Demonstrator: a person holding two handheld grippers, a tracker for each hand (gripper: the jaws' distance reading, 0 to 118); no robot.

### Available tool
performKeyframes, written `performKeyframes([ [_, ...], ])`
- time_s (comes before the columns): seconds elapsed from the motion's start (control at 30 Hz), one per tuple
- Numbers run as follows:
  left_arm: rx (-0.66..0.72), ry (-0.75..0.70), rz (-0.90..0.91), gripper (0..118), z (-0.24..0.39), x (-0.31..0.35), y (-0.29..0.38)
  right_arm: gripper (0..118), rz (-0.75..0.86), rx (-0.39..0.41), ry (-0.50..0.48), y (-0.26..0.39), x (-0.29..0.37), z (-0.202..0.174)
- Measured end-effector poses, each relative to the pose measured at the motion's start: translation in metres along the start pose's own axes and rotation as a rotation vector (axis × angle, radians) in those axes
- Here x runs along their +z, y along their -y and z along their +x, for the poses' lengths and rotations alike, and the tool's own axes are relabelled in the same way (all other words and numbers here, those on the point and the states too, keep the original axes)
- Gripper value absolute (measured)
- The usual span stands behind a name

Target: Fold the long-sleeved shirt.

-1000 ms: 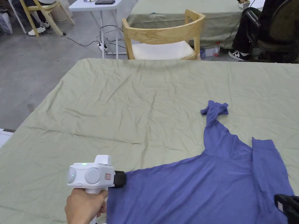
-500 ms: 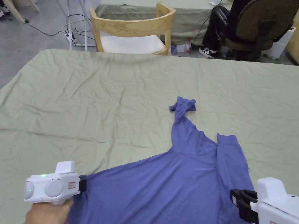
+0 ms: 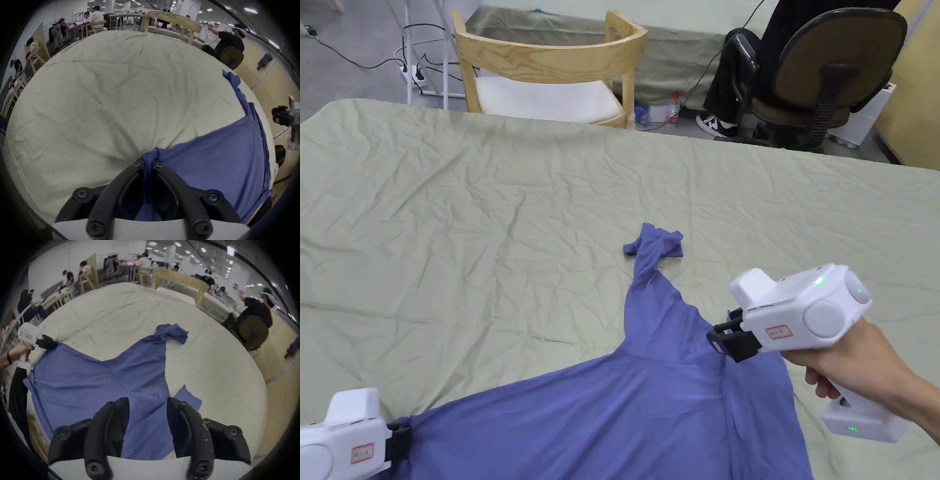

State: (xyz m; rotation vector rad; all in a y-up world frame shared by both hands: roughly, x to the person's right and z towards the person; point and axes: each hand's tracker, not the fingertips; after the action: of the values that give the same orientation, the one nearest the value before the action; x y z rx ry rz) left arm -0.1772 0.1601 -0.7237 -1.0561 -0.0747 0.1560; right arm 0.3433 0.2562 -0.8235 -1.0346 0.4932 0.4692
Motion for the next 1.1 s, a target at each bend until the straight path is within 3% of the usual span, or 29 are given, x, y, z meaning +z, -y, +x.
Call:
performKeyframes([
  [0.13,-0.013,-0.020,0.007,8,0.005,-0.002,0.000,53,-0.096,0.080,0.009,-0.013,-0.054,0.019],
  [0.27,-0.020,-0.024,0.000,8,0.004,-0.004,-0.002,53,-0.146,0.089,-0.076,-0.015,-0.095,0.026],
  [0.37,-0.016,-0.022,0.005,8,0.004,-0.004,-0.002,53,-0.133,0.013,-0.085,-0.005,-0.112,0.030],
  [0.4,-0.014,-0.023,0.005,8,0.003,-0.006,-0.002,48,-0.139,0.011,-0.090,-0.004,-0.110,0.033],
  [0.43,-0.015,-0.024,0.005,8,0.004,-0.007,-0.002,33,-0.122,-0.007,-0.088,-0.001,-0.105,0.033],
  [0.47,-0.021,-0.028,0.006,8,0.005,-0.007,-0.003,5,-0.113,-0.026,-0.097,0.001,-0.100,0.032],
  [0.5,-0.028,-0.033,0.007,8,0.007,-0.007,-0.003,4,-0.100,-0.043,-0.124,0.004,-0.099,0.031],
  [0.6,-0.038,-0.043,0.014,8,0.008,-0.006,-0.002,4,-0.070,-0.015,-0.035,0.009,-0.093,0.010],
  [0.7,-0.019,-0.030,0.012,8,0.004,0.007,-0.008,3,0.015,-0.117,-0.004,0.012,-0.071,0.004],
  [1.1,-0.115,0.069,0.283,8,0.026,0.135,-0.050,3,0.388,-0.244,0.057,0.032,0.136,-0.009],
])
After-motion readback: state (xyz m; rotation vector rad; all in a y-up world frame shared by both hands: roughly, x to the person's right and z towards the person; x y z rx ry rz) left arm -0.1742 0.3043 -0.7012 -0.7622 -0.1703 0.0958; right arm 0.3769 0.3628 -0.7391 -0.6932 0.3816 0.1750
